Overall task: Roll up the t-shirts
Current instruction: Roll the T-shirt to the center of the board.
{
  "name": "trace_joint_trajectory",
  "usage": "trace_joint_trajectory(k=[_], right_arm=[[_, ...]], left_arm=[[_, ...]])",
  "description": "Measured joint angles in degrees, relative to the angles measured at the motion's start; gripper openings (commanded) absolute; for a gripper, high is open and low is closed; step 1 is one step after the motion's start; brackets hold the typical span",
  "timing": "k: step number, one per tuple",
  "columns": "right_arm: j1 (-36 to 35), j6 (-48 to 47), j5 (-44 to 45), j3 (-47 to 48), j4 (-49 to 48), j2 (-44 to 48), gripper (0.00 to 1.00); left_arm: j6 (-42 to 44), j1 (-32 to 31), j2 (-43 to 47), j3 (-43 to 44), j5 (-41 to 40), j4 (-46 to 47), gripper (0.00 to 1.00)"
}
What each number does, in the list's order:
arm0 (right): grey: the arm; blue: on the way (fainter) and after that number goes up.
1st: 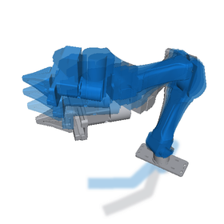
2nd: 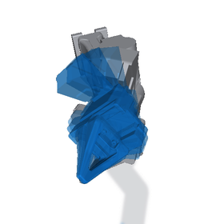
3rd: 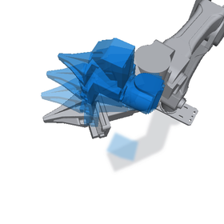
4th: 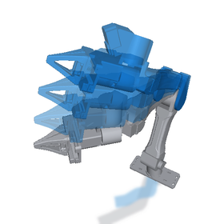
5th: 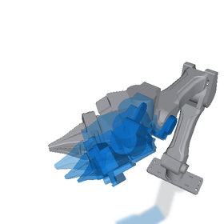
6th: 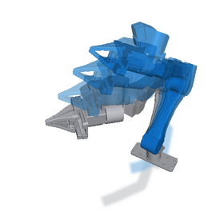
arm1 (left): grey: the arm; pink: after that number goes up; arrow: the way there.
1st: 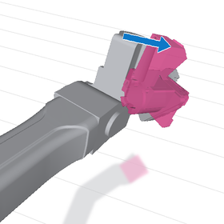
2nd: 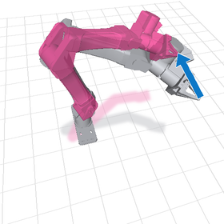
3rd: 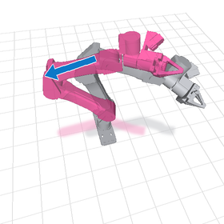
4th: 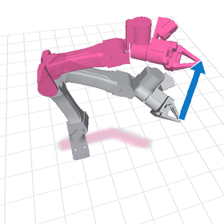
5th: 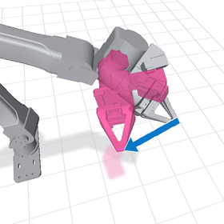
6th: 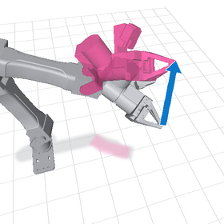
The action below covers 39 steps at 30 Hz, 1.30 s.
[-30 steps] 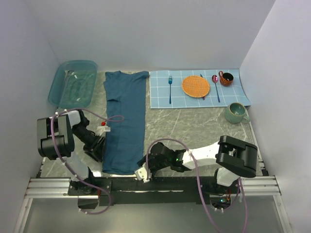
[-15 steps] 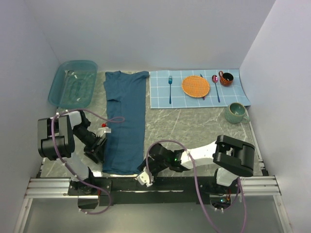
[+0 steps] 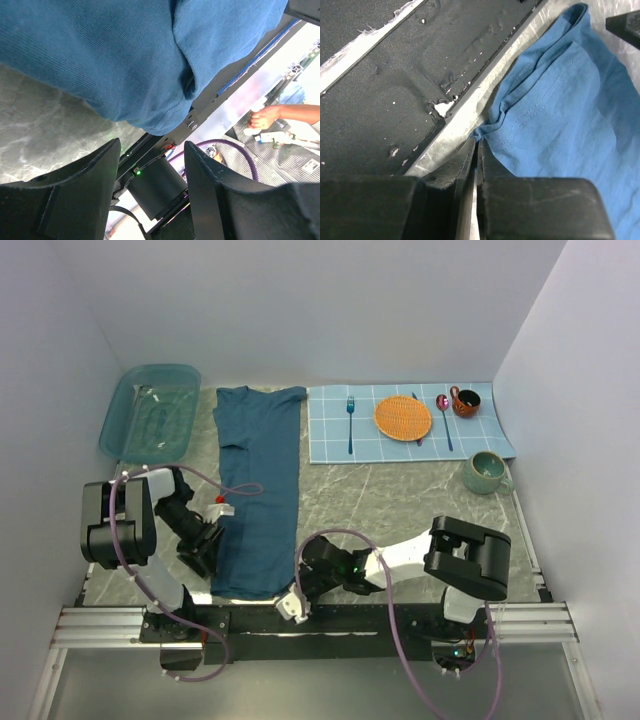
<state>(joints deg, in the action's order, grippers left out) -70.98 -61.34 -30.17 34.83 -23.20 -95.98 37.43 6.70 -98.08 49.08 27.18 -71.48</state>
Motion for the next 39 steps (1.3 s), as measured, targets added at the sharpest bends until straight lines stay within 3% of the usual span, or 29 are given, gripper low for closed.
trace_joint_trajectory(k=[4, 7, 11, 14, 17, 20, 25, 29, 39], right_arm=[[0.3, 2.4, 0.1, 0.0, 2.8, 1.9, 0.02], [1.7, 7.0, -0.4, 0.1, 6.0, 5.3, 0.01], [6.1, 15.7, -1.9, 4.9, 11.5, 6.6, 0.00], [10.0, 22.3, -2.5, 9.6, 14.0, 6.6, 0.00], [12.9, 28.1, -2.5, 12.9, 15.6, 6.5, 0.00], [15.1, 33.0, -2.9, 14.6, 16.5, 6.0, 0.00], [16.6, 37.6, -3.6, 14.8, 17.8, 4.2, 0.00], [17.2, 40.6, -3.8, 14.8, 18.7, 3.3, 0.00], [17.6, 45.5, -4.4, 15.4, 19.6, 3.0, 0.00]], left_arm=[[2.7, 0.3, 1.5, 0.0, 0.2, -0.2, 0.60], [9.1, 1.7, 8.1, 0.2, 0.6, -0.3, 0.67], [18.4, 7.2, 18.9, 4.0, 3.6, 2.4, 0.77], [23.9, 11.3, 21.9, 8.1, 8.7, 8.2, 0.76], [35.5, 12.7, 22.4, 8.7, 14.9, 11.0, 0.75], [53.0, 12.7, 22.6, 6.9, 20.3, 5.5, 0.75], [68.3, 12.6, 23.5, -5.4, 24.2, -0.3, 0.77], [72.2, 11.9, 23.4, -12.6, 25.4, -3.0, 0.73], [74.7, 9.3, 24.0, -18.1, 24.9, -2.1, 0.67]])
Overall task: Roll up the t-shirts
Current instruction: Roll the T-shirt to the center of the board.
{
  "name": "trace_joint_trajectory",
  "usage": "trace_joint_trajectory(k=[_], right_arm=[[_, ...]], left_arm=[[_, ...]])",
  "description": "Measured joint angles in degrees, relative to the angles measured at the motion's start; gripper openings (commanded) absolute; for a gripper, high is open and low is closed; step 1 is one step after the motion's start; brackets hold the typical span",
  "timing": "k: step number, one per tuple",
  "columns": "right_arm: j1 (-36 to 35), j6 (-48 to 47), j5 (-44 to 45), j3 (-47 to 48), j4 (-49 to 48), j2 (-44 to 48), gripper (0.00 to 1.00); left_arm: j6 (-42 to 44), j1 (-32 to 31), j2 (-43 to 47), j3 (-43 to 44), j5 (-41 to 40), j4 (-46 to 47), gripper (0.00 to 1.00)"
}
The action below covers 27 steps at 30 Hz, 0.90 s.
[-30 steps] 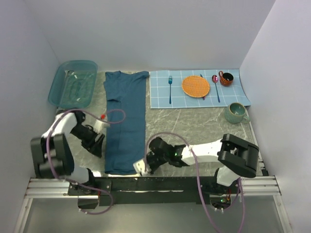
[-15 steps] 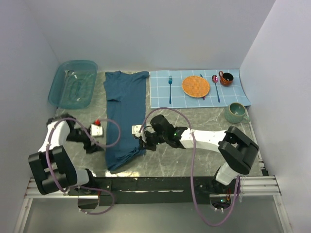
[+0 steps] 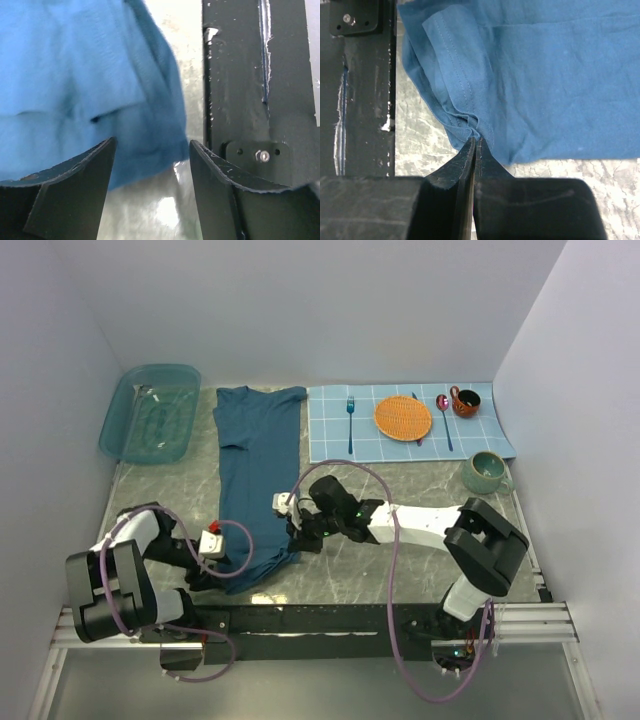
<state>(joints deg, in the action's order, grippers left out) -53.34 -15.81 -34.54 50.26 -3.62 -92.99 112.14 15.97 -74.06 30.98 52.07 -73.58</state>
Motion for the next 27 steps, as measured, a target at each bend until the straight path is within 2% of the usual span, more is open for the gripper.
trace_joint_trajectory(k=[4, 10, 12, 18, 20, 22, 25, 27], right_arm=[[0.1, 1.3, -0.2, 1.1, 0.2, -0.2, 0.00], [1.5, 3.5, -0.8, 2.0, 0.2, -1.0, 0.00], [2.1, 4.4, -1.0, 2.5, 0.2, -1.7, 0.00], [3.3, 5.7, -1.6, 4.2, 0.2, -3.4, 0.00], [3.4, 5.9, -1.9, 4.6, 0.0, -3.6, 0.00], [3.4, 6.3, -2.1, 5.0, -0.2, -3.9, 0.00], [3.4, 6.9, -2.2, 5.4, -0.4, -4.3, 0.00], [3.4, 7.0, -2.2, 5.6, -0.2, -4.4, 0.00]], left_arm=[[0.3, -1.7, 0.0, -2.8, 1.4, 3.7, 0.67], [0.8, -3.1, 0.0, -2.2, 2.5, 6.3, 0.69], [0.9, -3.3, -0.1, 0.0, 2.7, 6.1, 0.69], [1.0, -1.0, -3.2, 14.8, 0.5, 1.6, 0.70], [1.0, 1.2, -3.1, 16.9, -1.7, 1.2, 0.72], [1.0, 3.0, -3.0, 16.7, -3.8, 0.4, 0.77], [1.0, 3.5, -4.5, 15.4, -3.4, 0.9, 0.65], [-7.0, -0.5, -5.4, 15.7, -2.8, 7.6, 0.62]])
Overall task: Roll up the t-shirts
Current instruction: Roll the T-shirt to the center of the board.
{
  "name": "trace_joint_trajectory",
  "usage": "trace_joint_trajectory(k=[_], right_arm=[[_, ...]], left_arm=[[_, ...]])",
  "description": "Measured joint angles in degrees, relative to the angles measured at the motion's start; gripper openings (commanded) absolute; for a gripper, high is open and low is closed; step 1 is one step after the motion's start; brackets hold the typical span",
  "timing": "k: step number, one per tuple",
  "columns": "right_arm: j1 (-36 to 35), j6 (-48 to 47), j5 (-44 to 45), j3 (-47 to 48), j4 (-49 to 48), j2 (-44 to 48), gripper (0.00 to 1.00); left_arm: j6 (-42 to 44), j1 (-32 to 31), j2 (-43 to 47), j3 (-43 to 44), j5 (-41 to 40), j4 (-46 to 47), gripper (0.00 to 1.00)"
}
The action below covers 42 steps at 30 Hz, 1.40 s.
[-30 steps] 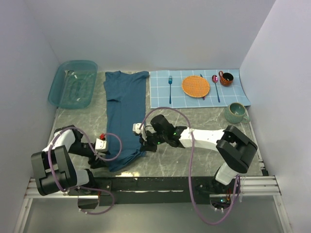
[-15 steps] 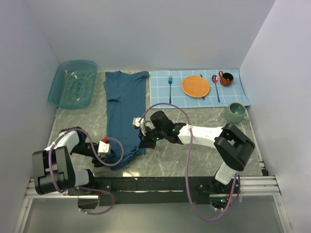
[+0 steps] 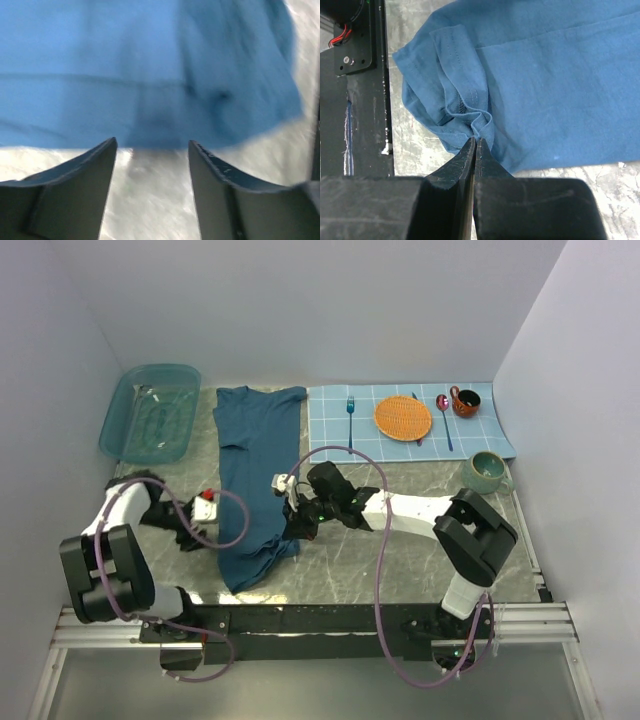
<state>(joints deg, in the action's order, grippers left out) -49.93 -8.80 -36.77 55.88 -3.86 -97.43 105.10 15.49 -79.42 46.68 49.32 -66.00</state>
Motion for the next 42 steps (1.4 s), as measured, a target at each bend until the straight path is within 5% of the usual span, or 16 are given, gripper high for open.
trace_joint_trajectory(k=[4, 9, 18, 23, 28, 32, 36, 39, 42], right_arm=[[0.1, -0.1, -0.3, 0.1, 0.2, 0.0, 0.00], [0.1, -0.3, -0.4, 0.0, 0.7, 0.2, 0.00], [-0.1, -3.0, -0.4, -2.9, 2.6, 4.0, 0.00], [-2.2, -4.8, -0.4, -7.0, 4.3, 7.6, 0.00], [-3.8, -5.4, -0.8, -10.1, 4.7, 9.7, 0.00], [-3.8, -6.1, -0.7, -12.2, 5.4, 11.0, 0.00], [-3.8, -7.4, -0.6, -13.0, 7.1, 12.5, 0.00], [-3.8, -8.5, -0.3, -13.2, 8.3, 13.6, 0.00], [-3.8, -9.1, -0.1, -13.1, 9.2, 14.0, 0.00]], left_arm=[[-15.2, -4.5, 2.6, 1.7, 1.6, 7.8, 0.68], [-19.9, -4.7, 10.3, 1.8, 1.0, 2.4, 0.69], [-74.2, -6.0, -6.3, 7.9, -4.2, 28.7, 0.32], [-91.0, -14.0, -6.9, 4.6, -4.7, 37.8, 0.21], [-98.7, -22.4, -14.5, 6.3, -7.1, 40.2, 0.20], [-102.9, -24.7, -25.0, 9.7, -7.5, 40.0, 0.20], [-106.4, -27.0, -26.2, 11.0, -7.1, 41.0, 0.22], [-109.0, -29.4, -26.1, 10.7, -7.1, 43.3, 0.30], [-107.6, -30.2, -23.5, 10.0, -8.1, 43.7, 0.52]])
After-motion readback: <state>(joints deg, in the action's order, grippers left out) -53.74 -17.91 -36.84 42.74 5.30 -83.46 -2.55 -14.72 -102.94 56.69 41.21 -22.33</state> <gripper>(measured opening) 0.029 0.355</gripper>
